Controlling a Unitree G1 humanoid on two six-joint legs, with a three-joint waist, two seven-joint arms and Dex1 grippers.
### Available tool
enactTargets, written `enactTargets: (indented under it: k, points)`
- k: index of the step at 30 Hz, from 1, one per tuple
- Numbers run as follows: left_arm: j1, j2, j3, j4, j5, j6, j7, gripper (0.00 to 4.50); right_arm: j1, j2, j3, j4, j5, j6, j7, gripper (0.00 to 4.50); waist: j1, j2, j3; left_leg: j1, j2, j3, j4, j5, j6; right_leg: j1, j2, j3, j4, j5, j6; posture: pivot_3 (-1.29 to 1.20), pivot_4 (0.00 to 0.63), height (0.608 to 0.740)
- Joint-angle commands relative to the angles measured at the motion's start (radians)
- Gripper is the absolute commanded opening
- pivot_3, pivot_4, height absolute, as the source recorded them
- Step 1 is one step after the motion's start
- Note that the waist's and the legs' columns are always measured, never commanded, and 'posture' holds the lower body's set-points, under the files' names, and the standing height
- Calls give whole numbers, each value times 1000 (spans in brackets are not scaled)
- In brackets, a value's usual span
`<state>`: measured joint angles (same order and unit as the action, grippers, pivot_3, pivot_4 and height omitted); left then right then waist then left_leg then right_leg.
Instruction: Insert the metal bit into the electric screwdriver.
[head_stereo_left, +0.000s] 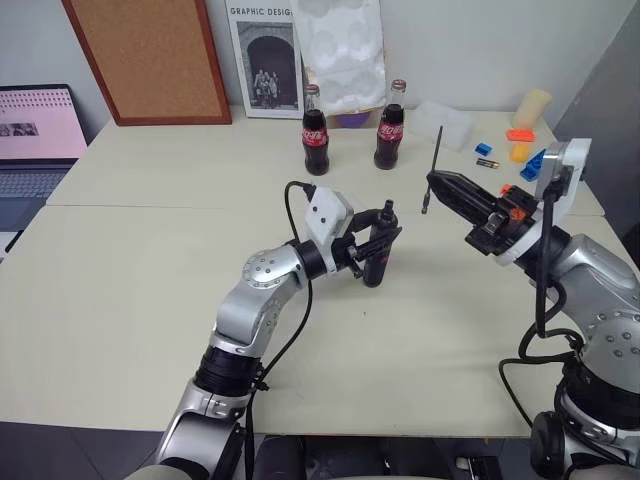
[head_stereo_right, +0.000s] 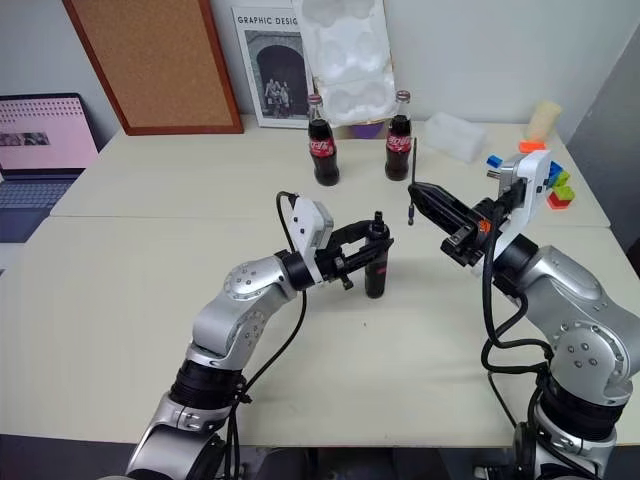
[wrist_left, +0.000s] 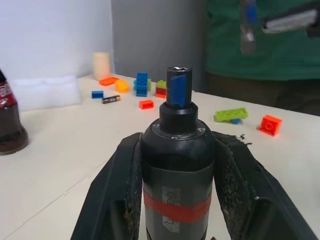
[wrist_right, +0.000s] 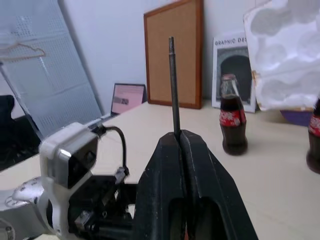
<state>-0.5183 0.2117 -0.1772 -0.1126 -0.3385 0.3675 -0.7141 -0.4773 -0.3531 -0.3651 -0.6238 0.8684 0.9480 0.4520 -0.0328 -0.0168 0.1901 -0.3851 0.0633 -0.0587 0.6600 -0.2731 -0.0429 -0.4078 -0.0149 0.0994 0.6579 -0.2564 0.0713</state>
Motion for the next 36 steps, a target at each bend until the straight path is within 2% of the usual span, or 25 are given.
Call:
enactTargets:
  k: [1,17,36]
  points:
    - [8,10,12,-52,-33,-15,-34,1638,-23,11,36,-2,12,-96,8,0,0,0,0,0,0,0,0,0,0,0,0,0,0,0,0,0,150,740]
    - [54,1,-9,-68,4,-47,-4,1637,-25,17,238,35,-155,-302,-42,0,0,0,0,0,0,0,0,0,0,0,0,0,0,0,0,0,150,740]
    - [42,0,-17,-58,7,-50,-3,1637,109,13,319,14,-227,-424,-7,0,0,0,0,0,0,0,0,0,0,0,0,0,-1,-1,1,0,150,740]
